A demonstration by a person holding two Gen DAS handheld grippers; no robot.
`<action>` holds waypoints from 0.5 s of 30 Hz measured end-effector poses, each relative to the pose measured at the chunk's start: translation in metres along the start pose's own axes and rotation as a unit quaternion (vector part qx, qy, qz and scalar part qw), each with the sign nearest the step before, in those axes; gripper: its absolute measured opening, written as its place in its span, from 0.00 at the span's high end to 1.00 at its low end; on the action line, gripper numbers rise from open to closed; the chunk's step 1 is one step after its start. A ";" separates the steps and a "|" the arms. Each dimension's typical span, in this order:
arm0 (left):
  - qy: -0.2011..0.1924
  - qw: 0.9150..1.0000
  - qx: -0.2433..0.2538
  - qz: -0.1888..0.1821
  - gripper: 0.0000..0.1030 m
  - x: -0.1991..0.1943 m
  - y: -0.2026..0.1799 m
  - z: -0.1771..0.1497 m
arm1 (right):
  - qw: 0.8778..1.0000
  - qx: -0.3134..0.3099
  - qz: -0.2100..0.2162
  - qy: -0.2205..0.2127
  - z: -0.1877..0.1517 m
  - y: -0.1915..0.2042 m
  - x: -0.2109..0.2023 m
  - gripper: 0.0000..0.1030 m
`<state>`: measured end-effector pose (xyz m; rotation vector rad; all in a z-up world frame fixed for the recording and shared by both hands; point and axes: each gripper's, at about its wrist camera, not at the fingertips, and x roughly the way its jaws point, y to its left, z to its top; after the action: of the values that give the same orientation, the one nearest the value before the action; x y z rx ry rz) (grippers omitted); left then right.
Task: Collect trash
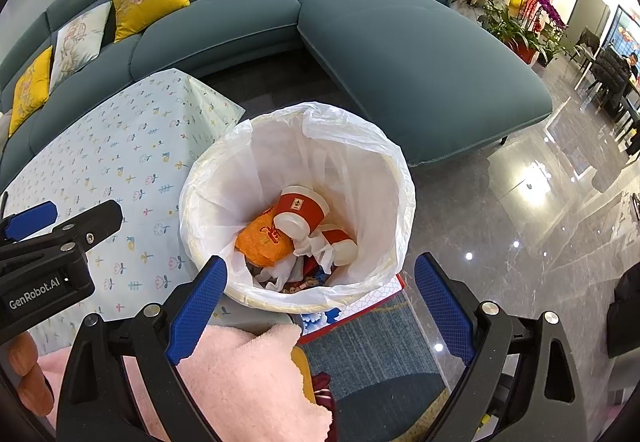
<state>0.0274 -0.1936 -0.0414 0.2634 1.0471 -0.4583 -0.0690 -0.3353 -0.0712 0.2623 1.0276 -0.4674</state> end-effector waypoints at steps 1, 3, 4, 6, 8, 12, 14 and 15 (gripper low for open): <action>0.000 1.000 0.001 0.000 0.14 0.000 0.000 0.000 | 1.000 0.000 0.000 0.000 0.000 0.000 0.000 0.12; -0.001 1.000 0.003 0.001 0.14 -0.001 -0.002 -0.001 | 1.000 0.001 0.000 0.000 0.000 0.000 0.000 0.12; -0.001 1.000 0.004 0.001 0.14 -0.001 -0.003 -0.001 | 1.000 0.002 0.001 0.000 0.000 -0.001 0.000 0.12; 0.000 1.000 0.007 0.002 0.14 -0.001 -0.004 -0.002 | 1.000 0.003 0.001 0.000 0.000 -0.002 0.000 0.12; 0.001 1.000 0.008 0.002 0.14 0.000 -0.004 -0.003 | 1.000 0.003 0.000 -0.001 0.000 -0.004 -0.001 0.12; 0.002 1.000 0.010 0.002 0.14 0.000 -0.006 -0.004 | 1.000 0.005 -0.001 -0.001 -0.002 -0.007 -0.002 0.12; 0.001 1.000 0.012 0.001 0.14 0.000 -0.008 -0.005 | 1.000 0.006 0.000 -0.001 -0.002 -0.007 -0.002 0.12; 0.001 1.000 0.013 0.000 0.14 -0.001 -0.009 -0.005 | 1.000 0.007 0.000 -0.001 -0.002 -0.008 -0.002 0.12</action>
<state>0.0192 -0.1988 -0.0432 0.2874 1.0436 -0.4721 -0.0752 -0.3410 -0.0704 0.2734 1.0232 -0.4745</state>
